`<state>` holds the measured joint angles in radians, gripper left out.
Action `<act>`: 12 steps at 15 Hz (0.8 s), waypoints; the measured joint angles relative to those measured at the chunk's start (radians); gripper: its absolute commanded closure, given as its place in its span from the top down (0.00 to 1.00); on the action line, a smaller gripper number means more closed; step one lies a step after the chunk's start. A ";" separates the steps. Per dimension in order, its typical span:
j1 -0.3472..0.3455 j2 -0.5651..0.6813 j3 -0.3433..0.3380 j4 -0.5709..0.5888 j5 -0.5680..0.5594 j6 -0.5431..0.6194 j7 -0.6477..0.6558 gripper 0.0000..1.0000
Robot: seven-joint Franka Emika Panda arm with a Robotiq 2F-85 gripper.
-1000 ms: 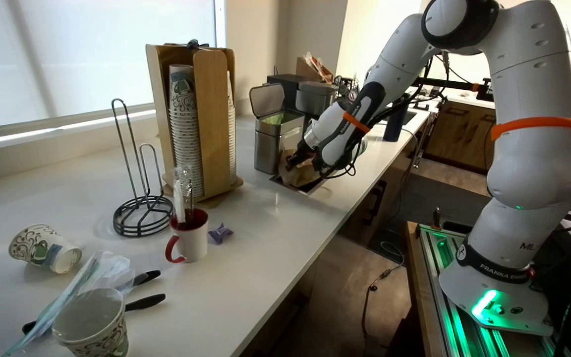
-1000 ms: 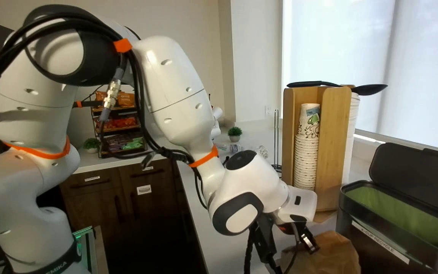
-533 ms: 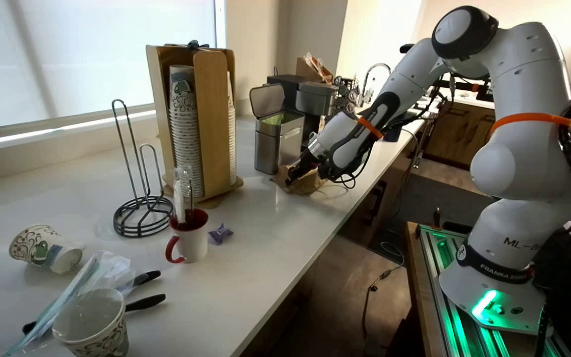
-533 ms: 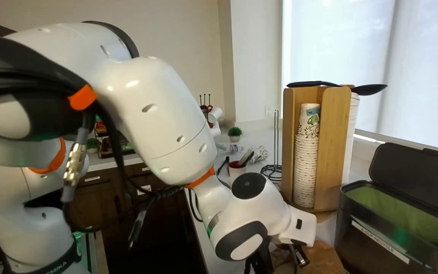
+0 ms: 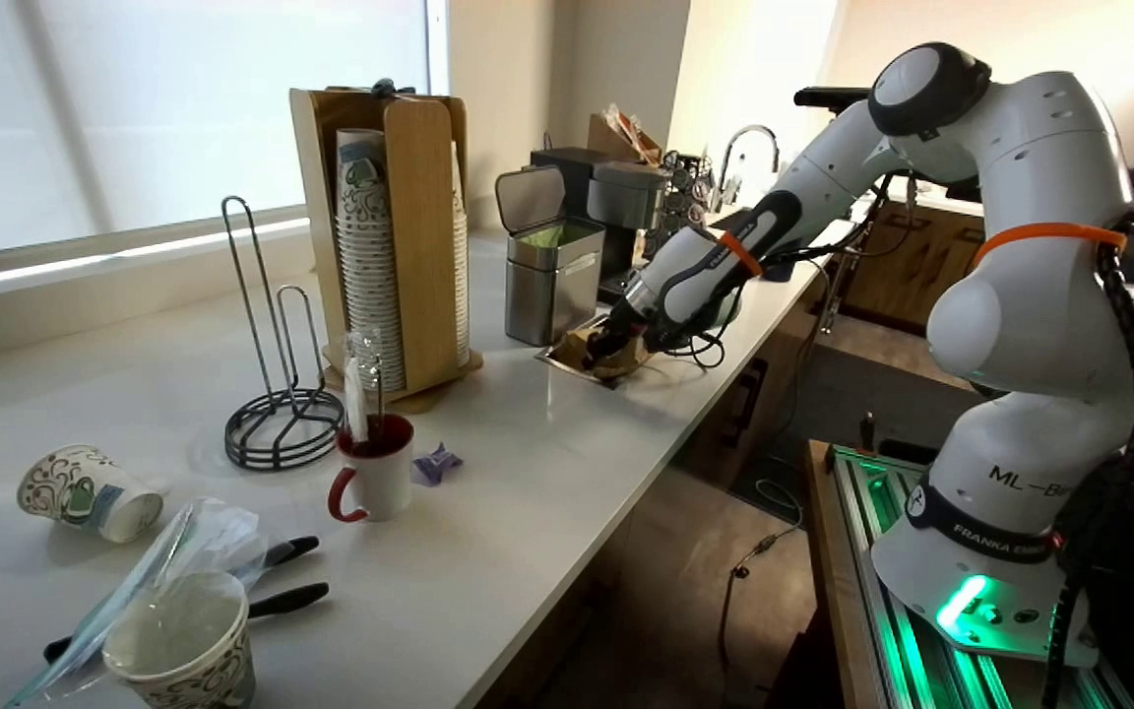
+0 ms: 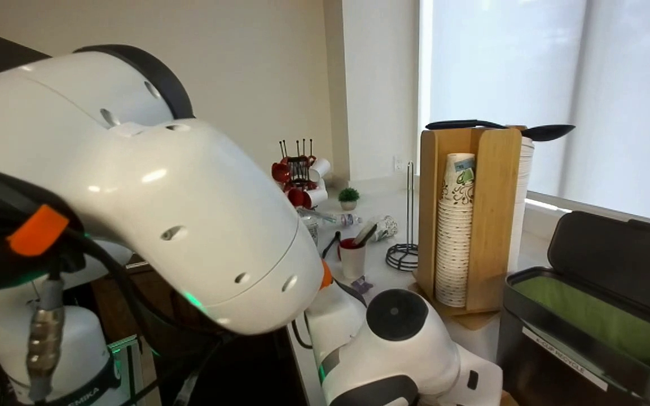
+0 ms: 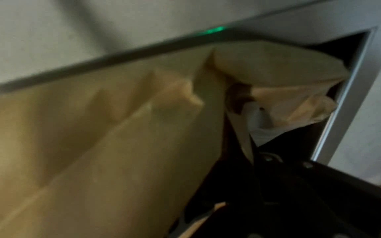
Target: Put the brown paper bag in the trash chute.
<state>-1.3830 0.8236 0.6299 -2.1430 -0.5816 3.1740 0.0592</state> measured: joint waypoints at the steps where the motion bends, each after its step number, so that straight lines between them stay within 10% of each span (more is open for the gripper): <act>1: -0.005 0.009 0.004 0.015 0.009 -0.023 0.005 0.34; 6: 0.009 0.003 0.000 0.062 0.316 -0.014 -0.087 0.71; 12: -0.114 -0.018 0.126 0.049 0.382 0.063 -0.147 1.00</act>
<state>-1.4973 0.8054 0.7562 -2.0939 -0.2000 3.2368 -0.0874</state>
